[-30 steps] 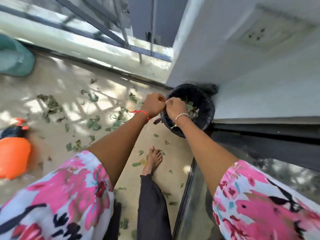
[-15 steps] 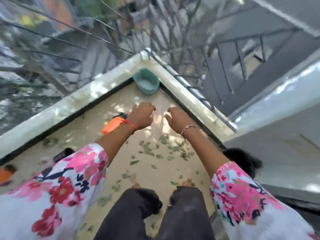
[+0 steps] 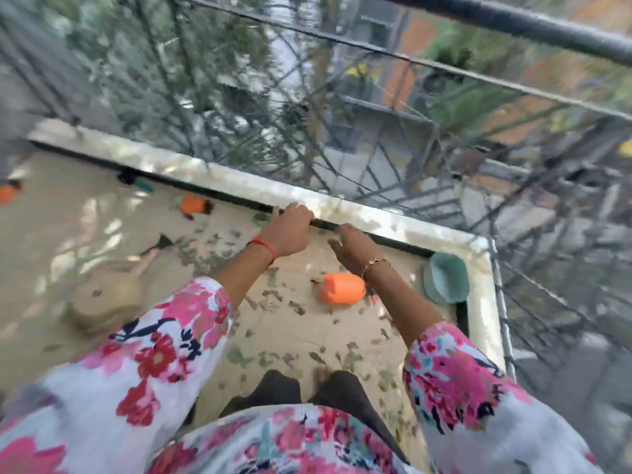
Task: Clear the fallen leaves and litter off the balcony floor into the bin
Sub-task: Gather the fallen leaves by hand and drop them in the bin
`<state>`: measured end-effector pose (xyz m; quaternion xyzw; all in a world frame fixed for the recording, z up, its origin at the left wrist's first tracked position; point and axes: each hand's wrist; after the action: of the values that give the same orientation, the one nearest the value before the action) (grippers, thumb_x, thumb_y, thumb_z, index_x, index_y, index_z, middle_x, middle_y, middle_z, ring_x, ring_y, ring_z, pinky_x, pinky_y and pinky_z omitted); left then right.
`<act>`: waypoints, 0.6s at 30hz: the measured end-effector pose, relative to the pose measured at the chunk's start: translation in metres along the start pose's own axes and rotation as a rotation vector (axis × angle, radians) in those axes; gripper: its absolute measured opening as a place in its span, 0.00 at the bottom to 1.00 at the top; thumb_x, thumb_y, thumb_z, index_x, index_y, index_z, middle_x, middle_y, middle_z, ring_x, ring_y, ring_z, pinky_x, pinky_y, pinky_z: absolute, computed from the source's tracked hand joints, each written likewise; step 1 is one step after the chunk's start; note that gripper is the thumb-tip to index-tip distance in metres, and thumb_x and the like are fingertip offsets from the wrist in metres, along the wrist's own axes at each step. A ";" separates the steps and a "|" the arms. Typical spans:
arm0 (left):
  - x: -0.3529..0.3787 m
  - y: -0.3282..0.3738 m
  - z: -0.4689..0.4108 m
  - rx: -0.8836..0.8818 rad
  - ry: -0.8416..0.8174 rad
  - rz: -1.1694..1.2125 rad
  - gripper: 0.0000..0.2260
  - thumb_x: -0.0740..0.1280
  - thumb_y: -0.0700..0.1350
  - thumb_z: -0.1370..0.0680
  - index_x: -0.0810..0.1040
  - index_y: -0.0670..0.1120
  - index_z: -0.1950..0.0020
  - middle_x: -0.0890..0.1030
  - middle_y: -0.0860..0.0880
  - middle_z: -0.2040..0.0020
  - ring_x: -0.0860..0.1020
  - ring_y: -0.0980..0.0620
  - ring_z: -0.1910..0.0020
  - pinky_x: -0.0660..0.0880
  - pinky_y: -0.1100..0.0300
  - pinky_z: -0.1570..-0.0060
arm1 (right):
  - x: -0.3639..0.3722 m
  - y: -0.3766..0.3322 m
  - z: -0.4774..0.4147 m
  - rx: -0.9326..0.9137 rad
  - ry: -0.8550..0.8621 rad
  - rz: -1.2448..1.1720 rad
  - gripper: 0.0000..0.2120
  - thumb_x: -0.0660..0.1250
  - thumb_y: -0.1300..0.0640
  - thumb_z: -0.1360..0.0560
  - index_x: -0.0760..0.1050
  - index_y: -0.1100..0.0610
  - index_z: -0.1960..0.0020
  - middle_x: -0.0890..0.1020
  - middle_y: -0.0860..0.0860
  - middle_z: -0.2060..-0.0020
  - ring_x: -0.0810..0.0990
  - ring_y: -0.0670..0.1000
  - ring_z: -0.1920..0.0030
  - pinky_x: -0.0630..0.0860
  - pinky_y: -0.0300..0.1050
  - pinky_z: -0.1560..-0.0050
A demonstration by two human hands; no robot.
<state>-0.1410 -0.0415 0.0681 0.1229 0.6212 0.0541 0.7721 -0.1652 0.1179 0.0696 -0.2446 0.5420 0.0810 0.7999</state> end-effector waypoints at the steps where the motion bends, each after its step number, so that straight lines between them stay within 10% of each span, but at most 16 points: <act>1: -0.001 -0.012 0.006 -0.052 0.010 0.026 0.18 0.61 0.40 0.25 0.69 0.41 0.34 0.68 0.42 0.34 0.62 0.43 0.30 0.60 0.41 0.32 | -0.001 -0.012 -0.011 -0.051 -0.029 0.030 0.16 0.56 0.55 0.20 0.68 0.64 0.38 0.71 0.61 0.38 0.71 0.60 0.38 0.66 0.49 0.43; 18: 0.018 -0.057 0.128 -0.909 0.194 0.352 0.25 0.63 0.47 0.22 0.61 0.44 0.28 0.60 0.46 0.26 0.51 0.45 0.24 0.50 0.42 0.28 | 0.011 -0.086 -0.066 -0.664 -0.299 0.296 0.17 0.53 0.52 0.19 0.70 0.63 0.39 0.73 0.60 0.41 0.73 0.60 0.41 0.68 0.48 0.43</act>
<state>-0.0166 -0.1082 0.0621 -0.1290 0.5737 0.4601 0.6652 -0.1817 0.0098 0.0669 -0.3948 0.3933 0.4013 0.7269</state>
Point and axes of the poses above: each hand's wrist, its own z-axis away from the middle knuckle, its own x-axis out of the palm, y = z × x
